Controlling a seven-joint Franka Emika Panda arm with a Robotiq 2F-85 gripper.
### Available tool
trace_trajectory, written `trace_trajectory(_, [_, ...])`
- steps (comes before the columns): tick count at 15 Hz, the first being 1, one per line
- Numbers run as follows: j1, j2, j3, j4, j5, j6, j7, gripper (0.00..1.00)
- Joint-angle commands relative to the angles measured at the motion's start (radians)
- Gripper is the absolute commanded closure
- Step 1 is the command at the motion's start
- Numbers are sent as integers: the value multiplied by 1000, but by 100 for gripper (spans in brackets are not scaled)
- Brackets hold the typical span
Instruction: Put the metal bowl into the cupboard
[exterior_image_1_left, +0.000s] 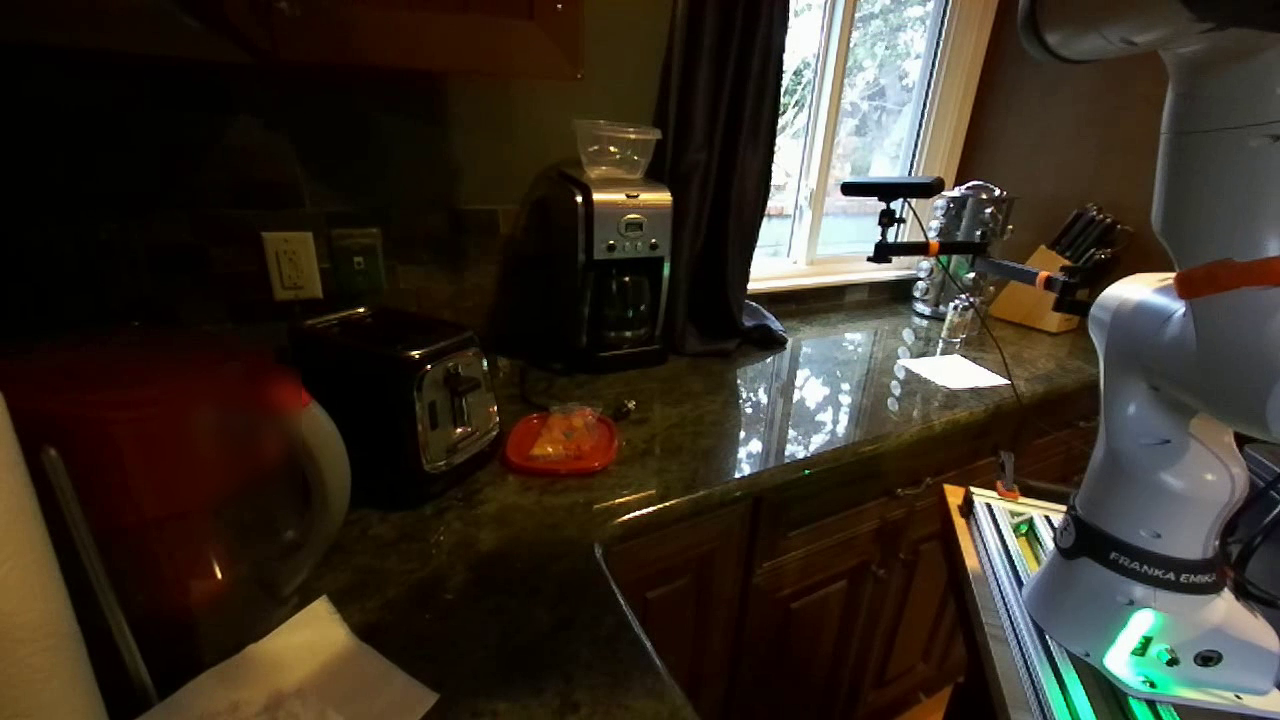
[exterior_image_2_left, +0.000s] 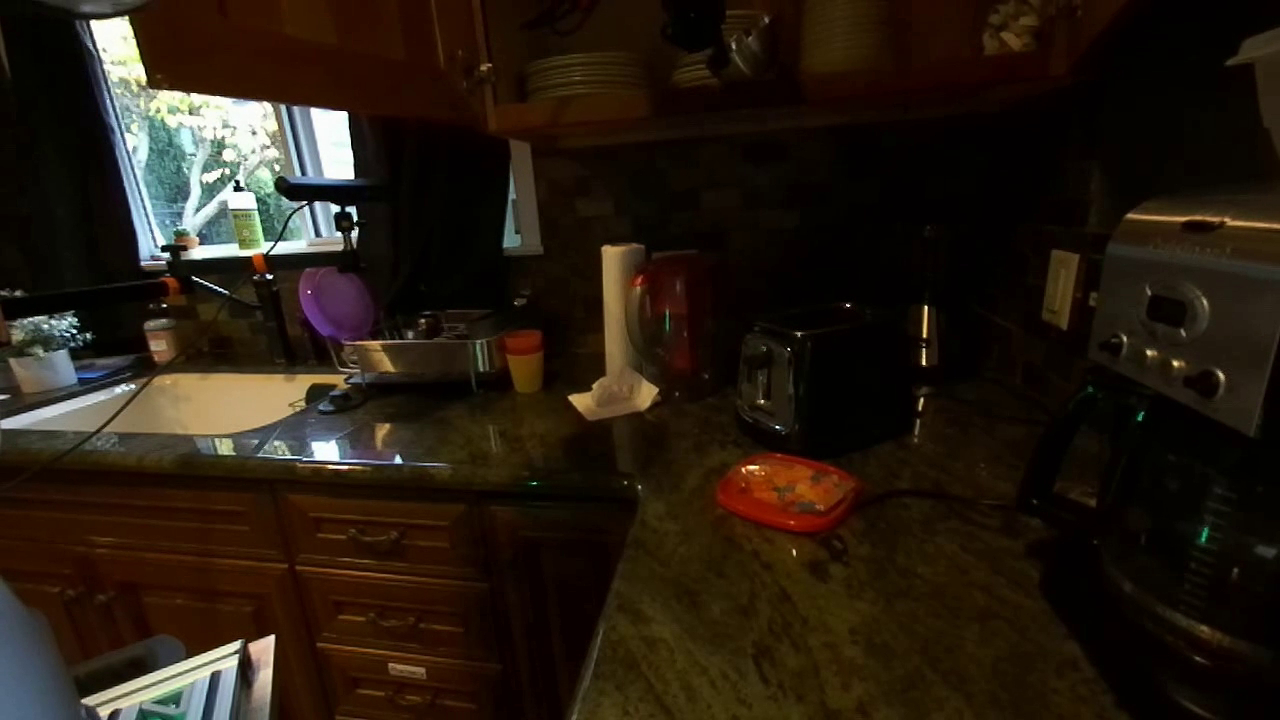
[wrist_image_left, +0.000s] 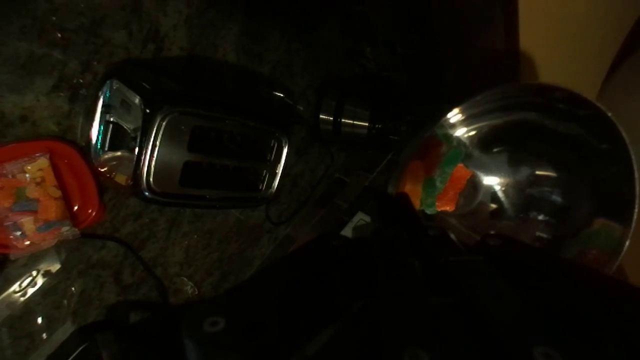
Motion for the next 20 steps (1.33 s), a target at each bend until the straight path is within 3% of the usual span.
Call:
trace_trajectory(1, [0,-2,0,0,0,0,0,99])
trace_trajectory(8, [9,133,16,217,4,63,-110,99])
trace_trajectory(10, [32,194,-15,319,41,47,-177,99])
trace_trajectory(15, [32,318,-17,475,135,27,-333,99])
trace_trajectory(16, [9,356,27,523,127,16,-360,99])
trace_trajectory(18, [6,409,47,591,160,10,-422,99])
trace_trajectory(19, [11,427,44,618,158,-6,-429,99])
trace_trajectory(20, [29,424,-1,609,205,0,-459,99])
